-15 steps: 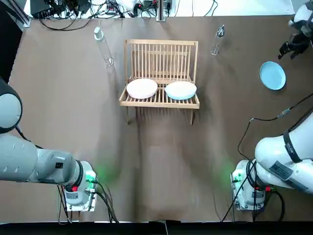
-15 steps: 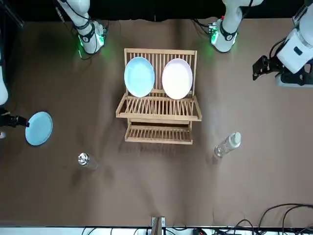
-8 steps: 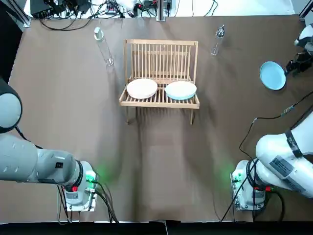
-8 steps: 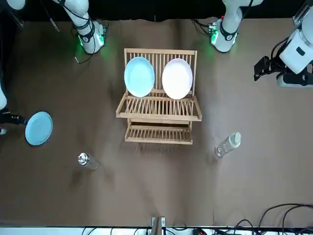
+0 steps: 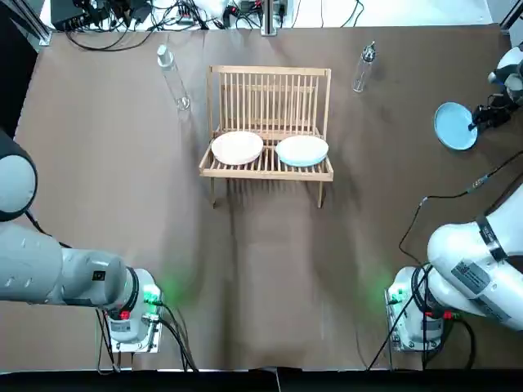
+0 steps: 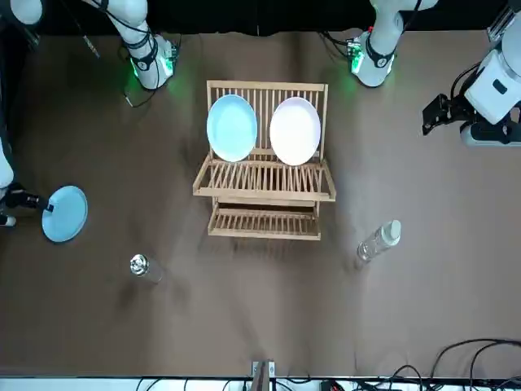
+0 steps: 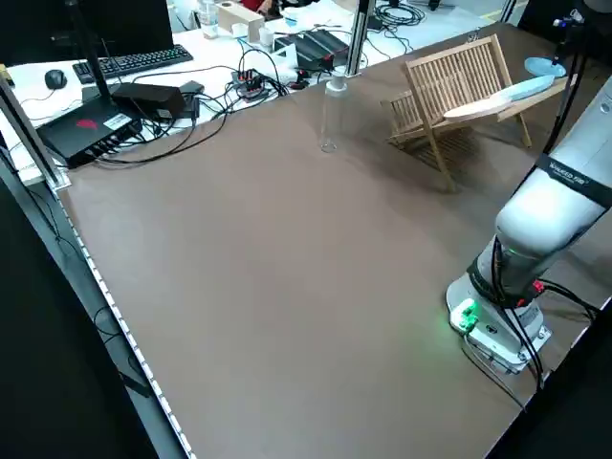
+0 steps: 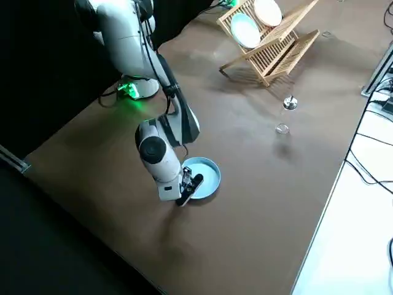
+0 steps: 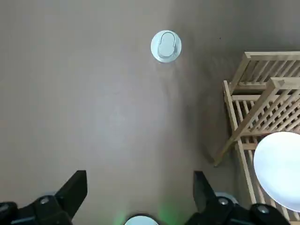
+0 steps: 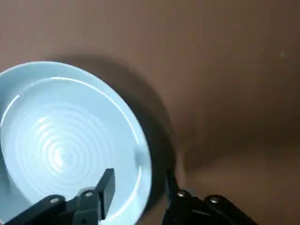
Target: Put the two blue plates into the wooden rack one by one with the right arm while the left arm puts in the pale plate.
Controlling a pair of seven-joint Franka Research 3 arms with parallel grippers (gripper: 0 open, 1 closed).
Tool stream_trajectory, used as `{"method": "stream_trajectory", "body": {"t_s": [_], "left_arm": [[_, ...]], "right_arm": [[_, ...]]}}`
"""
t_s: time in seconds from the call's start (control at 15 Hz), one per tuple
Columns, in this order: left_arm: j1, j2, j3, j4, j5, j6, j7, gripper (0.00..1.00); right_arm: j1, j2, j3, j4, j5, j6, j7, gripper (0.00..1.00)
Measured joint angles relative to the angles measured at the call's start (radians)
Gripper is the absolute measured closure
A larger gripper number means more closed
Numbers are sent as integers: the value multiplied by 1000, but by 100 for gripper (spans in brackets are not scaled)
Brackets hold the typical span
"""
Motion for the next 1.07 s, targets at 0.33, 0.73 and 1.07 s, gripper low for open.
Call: {"method": "stream_trajectory", "body": {"t_s": [0.33, 0.73, 1.07], "left_arm": [[-1, 3, 0, -1, 0, 0, 0, 0], [-2, 3, -5, -1, 0, 0, 0, 0], [-3, 3, -6, -1, 0, 0, 0, 0]], "right_arm": [[-1, 14, 0, 1, 13, 4, 2, 93], [-1, 10, 8, 8, 31, -27, 2, 97], [1, -8, 61, 36, 32, -299, -44, 97]]}}
